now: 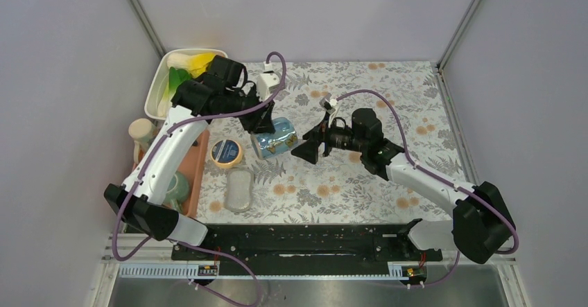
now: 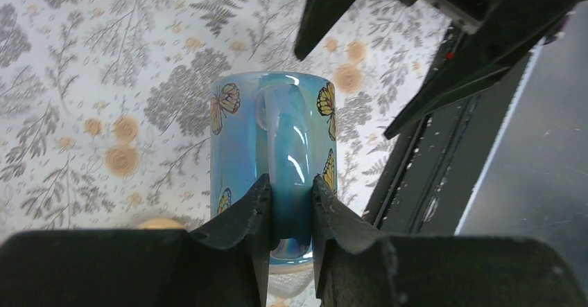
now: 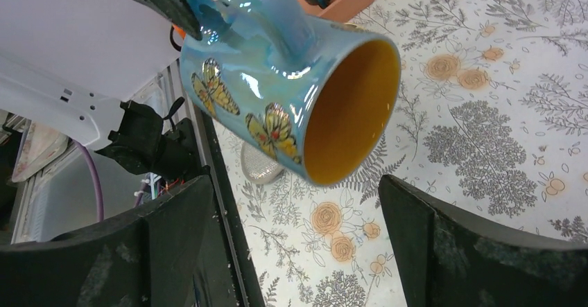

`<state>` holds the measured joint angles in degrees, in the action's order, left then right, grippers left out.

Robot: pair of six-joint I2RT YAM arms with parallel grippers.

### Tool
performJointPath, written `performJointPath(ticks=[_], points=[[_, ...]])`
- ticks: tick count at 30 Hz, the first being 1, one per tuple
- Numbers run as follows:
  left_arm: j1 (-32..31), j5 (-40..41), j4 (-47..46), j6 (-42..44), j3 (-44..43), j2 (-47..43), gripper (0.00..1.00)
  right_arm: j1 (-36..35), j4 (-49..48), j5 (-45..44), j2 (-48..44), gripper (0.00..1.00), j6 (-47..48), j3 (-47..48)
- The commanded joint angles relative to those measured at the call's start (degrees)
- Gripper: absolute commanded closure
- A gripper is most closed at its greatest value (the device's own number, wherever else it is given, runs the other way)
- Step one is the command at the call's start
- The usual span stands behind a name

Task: Turn the mug right side up

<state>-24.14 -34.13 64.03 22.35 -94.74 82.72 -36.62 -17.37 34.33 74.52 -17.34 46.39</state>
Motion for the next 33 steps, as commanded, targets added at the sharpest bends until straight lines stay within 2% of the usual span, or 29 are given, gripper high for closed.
performJointPath(ticks=[1,4,6,11,13,14,15,16,18,20,23,25,29,31,33], points=[[-2.53,-7.52,-3.39,-3.54,-5.63,-0.12,1.00,0.03,-4.11,2.56,-2.50,0.01,1.80,0.76],[-3.40,-8.85,-3.43,-4.57,-7.12,0.45,1.00,0.02,-6.35,7.23,-1.89,0.05,0.28,1.22],[-4.02,-9.11,-4.04,-5.15,-8.09,0.88,1.00,0.00,-9.03,10.89,-0.65,0.14,-2.67,1.76],[-4.23,-9.34,-6.66,-5.93,-7.23,1.68,1.00,-0.12,-17.11,14.53,0.51,0.64,-8.54,1.17],[-4.16,-8.63,-8.13,-5.91,-6.12,1.64,1.00,-0.04,-16.19,13.97,-0.18,0.91,-8.49,1.25],[-4.04,-7.99,-8.77,-5.98,-5.63,1.62,1.00,0.04,-13.90,12.73,-0.77,1.00,-7.65,1.50],[-3.90,-7.09,-9.33,-6.00,-5.21,1.60,1.00,0.04,-10.99,10.61,-1.56,1.00,-6.27,1.89],[-3.71,-5.88,-9.94,-6.19,-4.89,1.57,0.89,0.22,-6.98,8.25,-2.28,1.00,-4.48,2.52],[-2.77,-2.93,-11.39,-6.75,-3.57,1.04,0.61,0.91,0.70,2.17,-4.07,1.00,-0.99,3.63],[-0.76,-1.00,-12.81,-6.88,-2.43,0.24,0.44,3.11,7.40,-5.33,-5.33,1.00,-0.06,4.30],[2.25,1.09,-13.33,-5.94,-2.07,-0.70,0.31,6.24,19.24,-15.52,-6.35,1.00,1.60,6.36],[4.06,1.22,-13.25,-5.41,-1.69,-2.15,0.18,9.03,27.77,-21.91,-6.78,1.00,3.10,7.79],[5.94,4.14,-11.30,-1.10,0.75,-4.34,0.15,16.69,40.67,-38.18,-6.48,1.00,5.27,10.10],[6.27,6.59,-11.17,0.81,3.05,-5.25,0.15,21.88,44.11,-47.21,-5.40,1.00,6.61,10.11],[6.91,6.97,-10.90,2.54,5.55,-5.97,0.15,29.36,45.49,-51.13,-3.60,1.00,6.28,9.42]])
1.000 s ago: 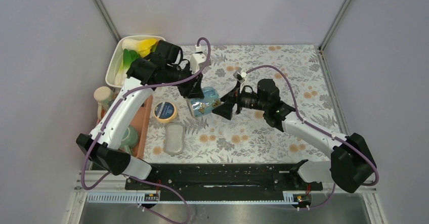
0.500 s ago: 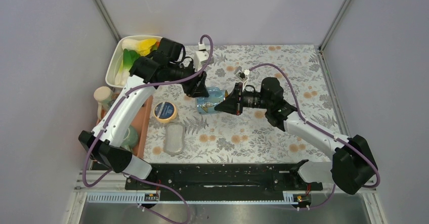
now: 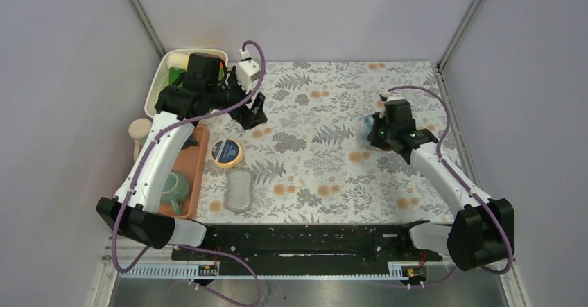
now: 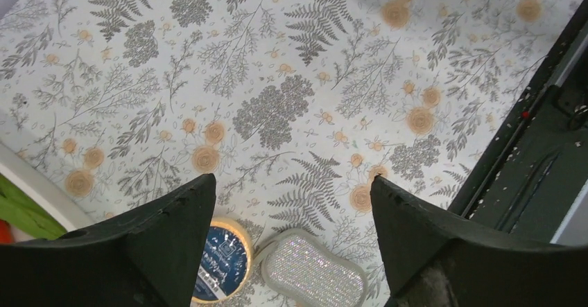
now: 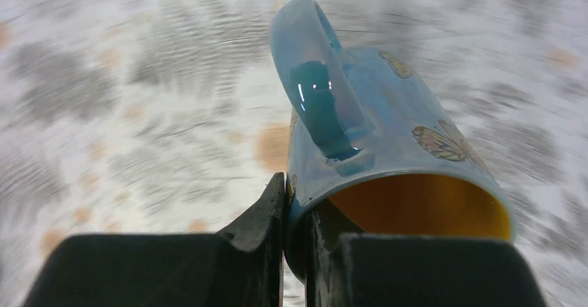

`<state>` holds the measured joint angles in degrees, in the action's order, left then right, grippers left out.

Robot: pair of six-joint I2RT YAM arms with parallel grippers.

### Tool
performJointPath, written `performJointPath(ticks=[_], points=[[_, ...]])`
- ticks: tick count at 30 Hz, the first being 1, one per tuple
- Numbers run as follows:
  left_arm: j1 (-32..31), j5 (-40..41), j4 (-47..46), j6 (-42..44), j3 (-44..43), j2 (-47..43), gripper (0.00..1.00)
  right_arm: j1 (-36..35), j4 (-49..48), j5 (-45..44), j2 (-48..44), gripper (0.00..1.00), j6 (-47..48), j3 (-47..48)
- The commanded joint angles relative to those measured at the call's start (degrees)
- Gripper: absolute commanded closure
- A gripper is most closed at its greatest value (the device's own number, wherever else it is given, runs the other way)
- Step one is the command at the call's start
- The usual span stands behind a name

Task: Turn the mug right side up

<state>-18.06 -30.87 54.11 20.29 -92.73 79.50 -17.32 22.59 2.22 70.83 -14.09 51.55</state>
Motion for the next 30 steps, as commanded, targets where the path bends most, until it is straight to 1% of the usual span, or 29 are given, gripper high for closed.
performJointPath(ticks=[1,3,6,8,12,14,19,24,28,29,30], points=[[1.06,3.81,-0.59,5.40,4.28,-3.11,0.15,13.41,6.08,-18.77,0.99,1.00,3.01,4.04],[1.33,4.41,0.51,7.32,5.29,-3.61,0.15,19.82,7.73,-17.94,2.62,1.00,3.04,4.35],[1.28,6.41,2.05,10.35,6.48,-4.31,0.15,26.19,8.58,-19.62,4.46,1.00,3.59,5.05],[1.33,7.92,3.22,12.62,7.23,-4.37,0.14,30.67,8.77,-18.32,6.14,1.00,3.46,5.97],[1.30,9.32,5.45,14.93,7.77,-3.99,0.14,36.79,9.50,-14.68,9.63,1.00,3.00,8.61],[1.28,9.77,5.97,15.72,8.11,-4.23,0.14,38.37,10.77,-13.26,11.06,1.00,3.22,10.95],[1.32,10.47,6.26,16.48,9.59,-4.75,0.14,41.31,12.52,-8.39,14.08,1.00,3.26,13.19],[1.31,10.59,6.23,16.56,10.18,-4.62,0.14,41.93,16.35,-0.41,16.36,1.00,3.64,16.69],[1.33,10.69,6.21,16.50,10.04,-4.41,0.14,41.93,18.72,-1.39,18.54,1.00,4.86,19.38],[1.28,10.66,6.22,16.51,10.12,-4.38,0.14,41.93,19.43,-1.79,19.57,0.97,5.26,20.21],[1.30,10.66,6.21,16.53,10.04,-4.34,0.14,41.93,20.09,-1.92,20.56,0.91,5.47,20.94]])
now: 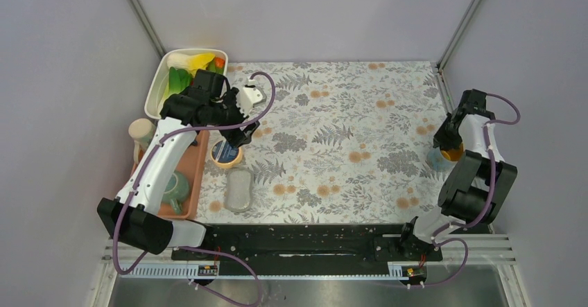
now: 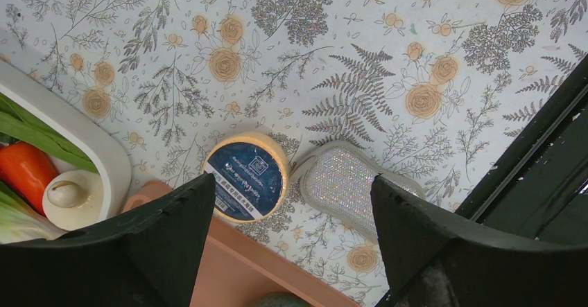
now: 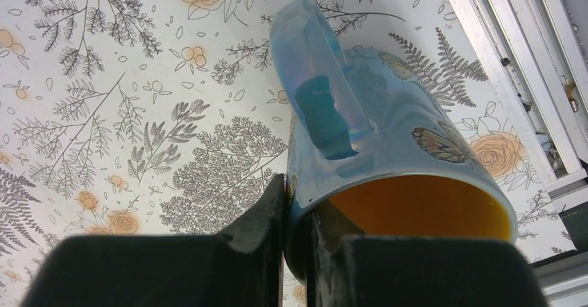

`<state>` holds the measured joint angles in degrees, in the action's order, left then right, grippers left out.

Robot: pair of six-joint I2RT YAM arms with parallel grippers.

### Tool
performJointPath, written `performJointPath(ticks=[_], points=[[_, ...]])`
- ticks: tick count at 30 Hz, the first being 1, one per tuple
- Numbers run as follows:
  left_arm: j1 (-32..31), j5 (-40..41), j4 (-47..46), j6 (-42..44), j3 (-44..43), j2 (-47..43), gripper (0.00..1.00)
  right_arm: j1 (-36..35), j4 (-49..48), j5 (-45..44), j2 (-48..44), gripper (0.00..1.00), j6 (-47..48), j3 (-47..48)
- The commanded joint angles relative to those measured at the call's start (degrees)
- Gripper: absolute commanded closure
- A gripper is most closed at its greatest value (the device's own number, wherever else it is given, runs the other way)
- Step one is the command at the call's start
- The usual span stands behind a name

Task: Turn the mug right side up

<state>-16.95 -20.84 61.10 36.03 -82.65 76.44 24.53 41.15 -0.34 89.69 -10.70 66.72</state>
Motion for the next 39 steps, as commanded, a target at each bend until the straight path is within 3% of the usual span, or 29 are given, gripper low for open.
performJointPath(ticks=[1,5,9,14,17,25,29,32,35,39], points=[[0.20,0.69,-0.73,0.77,-0.07,-1.08,0.14,0.07,1.91,0.63,2.87,0.83,2.43,6.47],[0.19,1.31,0.34,1.73,-0.58,-0.37,0.14,0.03,3.37,1.18,6.63,0.70,3.40,8.47],[0.96,5.30,7.35,8.28,-4.04,1.34,0.13,0.07,4.43,2.02,6.35,0.49,4.06,9.30],[6.95,10.80,18.05,20.11,-7.81,5.43,0.18,-1.66,4.51,3.40,0.17,0.30,5.52,8.93],[12.06,16.72,19.77,26.50,-6.48,7.23,0.20,-4.59,5.19,0.97,-3.80,0.21,7.25,9.58],[21.44,23.37,12.88,28.63,-6.58,13.28,0.21,-15.82,5.25,0.01,-12.38,0.14,12.87,8.71],[22.40,26.64,8.22,31.16,-5.56,15.48,0.22,-21.13,1.79,10.03,-16.67,0.14,14.19,5.70],[23.21,24.26,6.24,40.82,-2.87,15.65,0.24,-23.20,-4.04,17.19,-20.36,0.14,14.64,2.02],[23.34,21.36,2.98,55.67,4.09,13.85,0.24,-24.05,-7.95,22.91,-23.26,0.15,14.87,-0.70],[23.36,18.14,-4.01,69.34,10.03,12.35,0.24,-25.80,-10.32,26.26,-26.06,0.15,15.84,-3.47]])
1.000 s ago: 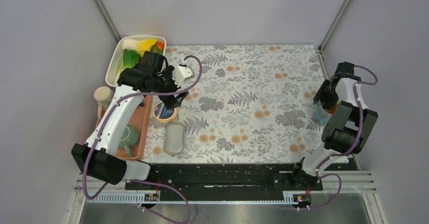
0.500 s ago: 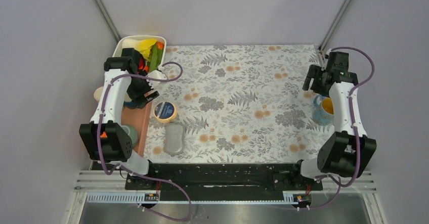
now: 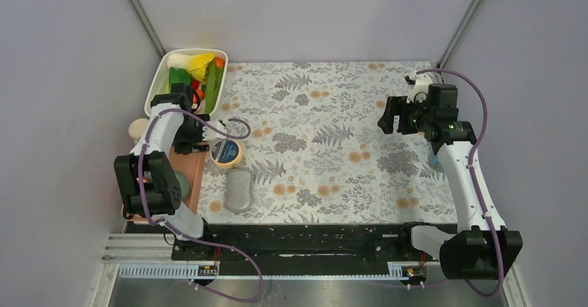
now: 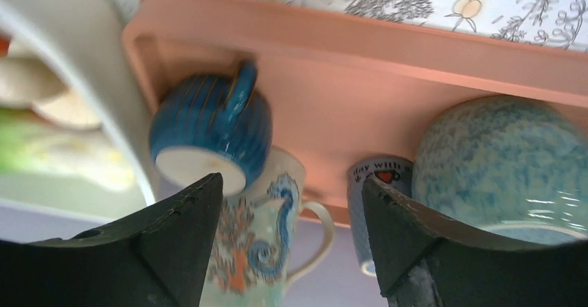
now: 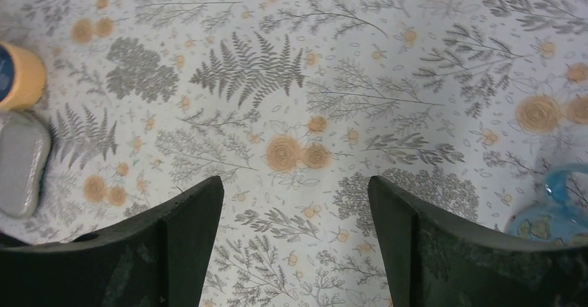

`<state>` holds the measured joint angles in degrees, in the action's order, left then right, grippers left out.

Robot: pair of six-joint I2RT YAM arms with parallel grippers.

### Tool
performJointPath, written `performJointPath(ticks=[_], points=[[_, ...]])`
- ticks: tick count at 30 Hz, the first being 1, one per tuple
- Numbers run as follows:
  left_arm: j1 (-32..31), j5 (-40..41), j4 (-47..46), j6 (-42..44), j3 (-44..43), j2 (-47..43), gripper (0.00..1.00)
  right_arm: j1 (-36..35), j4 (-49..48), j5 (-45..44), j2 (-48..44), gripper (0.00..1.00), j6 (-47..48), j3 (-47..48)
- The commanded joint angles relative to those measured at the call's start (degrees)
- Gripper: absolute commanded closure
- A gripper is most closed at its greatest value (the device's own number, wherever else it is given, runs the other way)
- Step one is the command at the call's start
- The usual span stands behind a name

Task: Turn the mug right side up

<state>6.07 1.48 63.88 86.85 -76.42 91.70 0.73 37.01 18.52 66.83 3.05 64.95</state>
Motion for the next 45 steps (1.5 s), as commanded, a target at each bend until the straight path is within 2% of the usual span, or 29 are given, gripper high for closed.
performJointPath(ticks=[1,5,17,20,23,25,30,32,35,40,45], points=[[0.36,-3.92,-8.10,19.79,4.22,-2.49,0.23,-2.36,-6.31,7.85,-3.59,0.15,2.20,-2.18],[0.43,-1.77,-9.48,19.45,1.93,2.22,0.23,-2.62,-6.28,9.30,-5.43,0.15,2.06,-3.63],[0.38,-3.01,-11.99,21.08,0.25,10.11,0.26,-2.59,-5.71,9.81,-8.80,0.15,2.14,-6.93],[0.18,-2.64,-12.81,20.96,0.23,11.20,0.34,-2.65,-5.70,10.64,-8.44,0.15,2.22,-7.02],[-0.28,0.52,-14.55,21.33,1.66,11.84,0.50,-2.66,-5.60,10.27,-7.91,0.14,2.14,-7.01],[-0.43,1.88,-15.61,22.18,2.56,12.11,0.52,-2.66,-5.57,10.25,-7.77,0.14,2.15,-7.02],[-0.53,3.31,-17.15,21.71,2.42,13.03,0.67,-2.67,-5.60,11.23,-8.29,0.14,2.05,-7.11],[-0.53,3.43,-15.93,21.57,2.29,13.16,0.76,-2.59,-5.60,11.02,-8.78,0.14,2.15,-7.16],[-0.74,2.86,-14.16,20.08,1.93,13.46,1.00,-2.66,-5.61,10.95,-9.17,0.14,1.80,-7.20],[-1.23,-0.86,-8.78,10.35,-2.37,13.79,1.00,-2.64,-5.65,11.23,-9.51,0.14,0.44,-7.37],[-0.29,-10.12,-5.02,0.62,-7.52,11.66,1.00,-3.30,-6.12,10.65,-9.39,0.15,-2.12,-7.70]])
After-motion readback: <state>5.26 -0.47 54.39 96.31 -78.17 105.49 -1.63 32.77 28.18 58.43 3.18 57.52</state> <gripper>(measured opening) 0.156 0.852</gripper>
